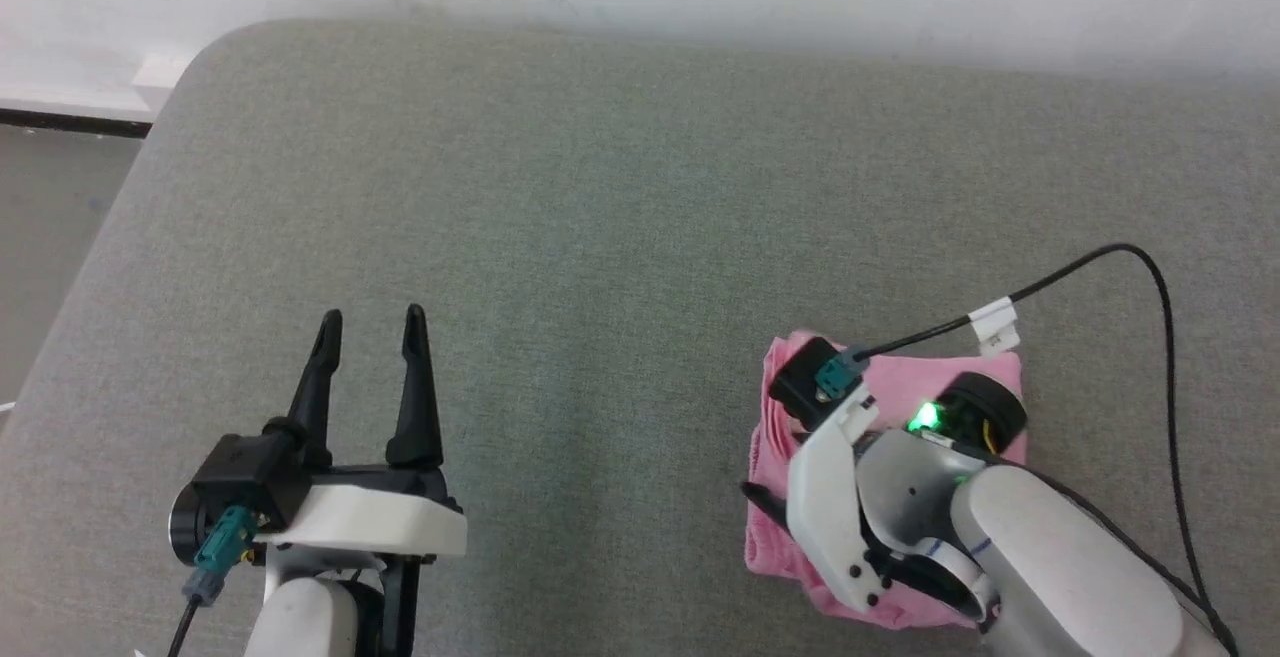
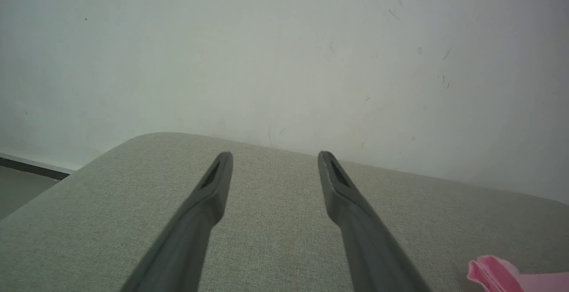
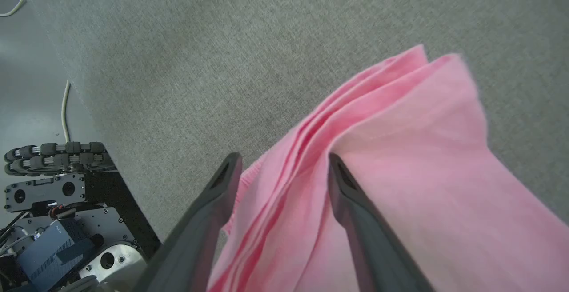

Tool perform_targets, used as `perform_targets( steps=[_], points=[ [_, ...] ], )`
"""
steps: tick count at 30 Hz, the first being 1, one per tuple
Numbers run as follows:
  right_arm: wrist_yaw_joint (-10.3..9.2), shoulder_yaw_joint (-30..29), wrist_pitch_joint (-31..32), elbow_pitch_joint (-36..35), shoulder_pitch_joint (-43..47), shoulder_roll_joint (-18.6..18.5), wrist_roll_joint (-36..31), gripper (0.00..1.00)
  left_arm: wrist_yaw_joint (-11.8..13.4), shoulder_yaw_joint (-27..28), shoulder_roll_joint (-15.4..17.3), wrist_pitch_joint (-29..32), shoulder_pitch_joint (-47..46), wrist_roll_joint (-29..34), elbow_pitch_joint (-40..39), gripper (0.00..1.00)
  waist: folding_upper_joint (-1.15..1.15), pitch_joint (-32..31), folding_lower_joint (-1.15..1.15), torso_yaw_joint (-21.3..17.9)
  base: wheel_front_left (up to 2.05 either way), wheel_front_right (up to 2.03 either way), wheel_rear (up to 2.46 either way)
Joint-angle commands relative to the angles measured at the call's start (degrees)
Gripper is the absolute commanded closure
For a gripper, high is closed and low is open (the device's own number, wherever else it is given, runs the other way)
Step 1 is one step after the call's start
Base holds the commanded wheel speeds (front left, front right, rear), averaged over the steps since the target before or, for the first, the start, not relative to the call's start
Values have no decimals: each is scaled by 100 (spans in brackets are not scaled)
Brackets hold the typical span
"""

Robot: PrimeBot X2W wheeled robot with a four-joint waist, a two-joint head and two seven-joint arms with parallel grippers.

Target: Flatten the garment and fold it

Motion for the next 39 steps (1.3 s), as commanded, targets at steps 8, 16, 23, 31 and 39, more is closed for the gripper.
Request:
perform_targets(
  steps=[8, 16, 23, 31, 39],
  points=[
    [-11, 142, -539, -533, -417, 273, 42, 0, -33, 84, -17, -26, 59, 63, 53, 0, 0, -148, 0, -238, 0, 0, 0],
    [-11, -1486, -490, -1020, 245, -79, -671, 0, -84, 176, -17, -26, 54, 169, 7, 0, 0, -202, 0, -424, 0, 0, 0],
    [-11, -2284, -58, -1282, 1277, -132, -990, 0, -110, 153, -17, -26, 51, 182, -11, 0, 0, -123, 0, -481, 0, 0, 0],
    [-11, -2329, 114, -808, 1641, 48, -1137, 0, -66, 15, -17, -26, -58, 93, 11, 0, 0, 49, 0, -383, 0, 0, 0],
    [-11, -2184, -302, 341, 1322, 16, -1269, 0, -18, -66, -17, -26, -66, 85, 20, 0, 0, 138, 0, -237, 0, 0, 0]
  ],
)
